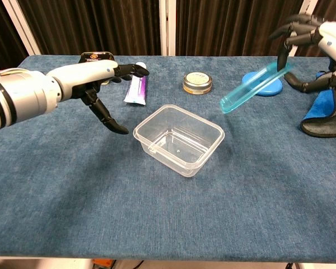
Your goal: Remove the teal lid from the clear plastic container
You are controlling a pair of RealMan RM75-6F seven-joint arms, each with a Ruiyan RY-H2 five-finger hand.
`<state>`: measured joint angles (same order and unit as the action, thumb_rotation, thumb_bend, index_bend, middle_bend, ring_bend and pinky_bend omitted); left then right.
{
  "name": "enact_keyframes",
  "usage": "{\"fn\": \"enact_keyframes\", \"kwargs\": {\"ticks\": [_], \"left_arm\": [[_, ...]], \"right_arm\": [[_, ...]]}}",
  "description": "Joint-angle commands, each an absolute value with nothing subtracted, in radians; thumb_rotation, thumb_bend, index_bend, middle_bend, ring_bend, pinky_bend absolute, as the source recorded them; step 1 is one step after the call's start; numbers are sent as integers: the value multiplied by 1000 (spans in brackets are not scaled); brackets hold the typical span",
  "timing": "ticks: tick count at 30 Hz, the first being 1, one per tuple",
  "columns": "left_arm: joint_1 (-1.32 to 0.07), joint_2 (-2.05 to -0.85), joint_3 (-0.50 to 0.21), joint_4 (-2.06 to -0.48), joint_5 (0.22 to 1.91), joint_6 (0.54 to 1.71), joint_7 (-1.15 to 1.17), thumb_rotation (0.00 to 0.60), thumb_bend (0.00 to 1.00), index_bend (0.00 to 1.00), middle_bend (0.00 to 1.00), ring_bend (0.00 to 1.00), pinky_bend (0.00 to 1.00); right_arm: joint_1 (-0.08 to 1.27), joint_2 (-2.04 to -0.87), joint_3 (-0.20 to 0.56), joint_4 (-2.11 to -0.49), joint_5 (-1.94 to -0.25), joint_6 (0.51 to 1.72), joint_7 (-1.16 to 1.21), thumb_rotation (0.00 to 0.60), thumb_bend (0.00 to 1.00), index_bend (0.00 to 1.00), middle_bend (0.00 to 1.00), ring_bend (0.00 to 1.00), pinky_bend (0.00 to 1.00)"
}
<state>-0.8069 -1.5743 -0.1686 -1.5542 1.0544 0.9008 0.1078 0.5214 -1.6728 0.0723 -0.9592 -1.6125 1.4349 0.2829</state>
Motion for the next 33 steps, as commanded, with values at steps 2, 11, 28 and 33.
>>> {"fn": "enact_keyframes", "kwargs": {"ticks": [2, 11, 28, 33], "left_arm": [[-786, -1564, -171, -1565, 1079, 936, 99, 600, 0, 7, 0, 0, 0], [-727, -1501, -174, -1613, 1134, 1009, 54, 600, 0, 7, 0, 0, 0], [-395, -1201, -64, -1636, 1205, 1384, 114, 600, 0, 123, 9, 0, 0], [-267, -1164, -11, -1679, 1267, 1526, 93, 600, 0, 124, 9, 0, 0]], "right_arm": [[496, -1645, 51, -1015, -1578, 1376, 268, 600, 75, 251, 31, 0, 0], [455, -1482, 19, -1236, -1541, 1304, 175, 600, 0, 0, 0, 0, 0], [335, -1184, 36, -1532, -1501, 1414, 113, 600, 100, 216, 238, 41, 80], [260, -1151, 14, -1580, -1526, 1500, 121, 600, 100, 211, 207, 47, 90]]}}
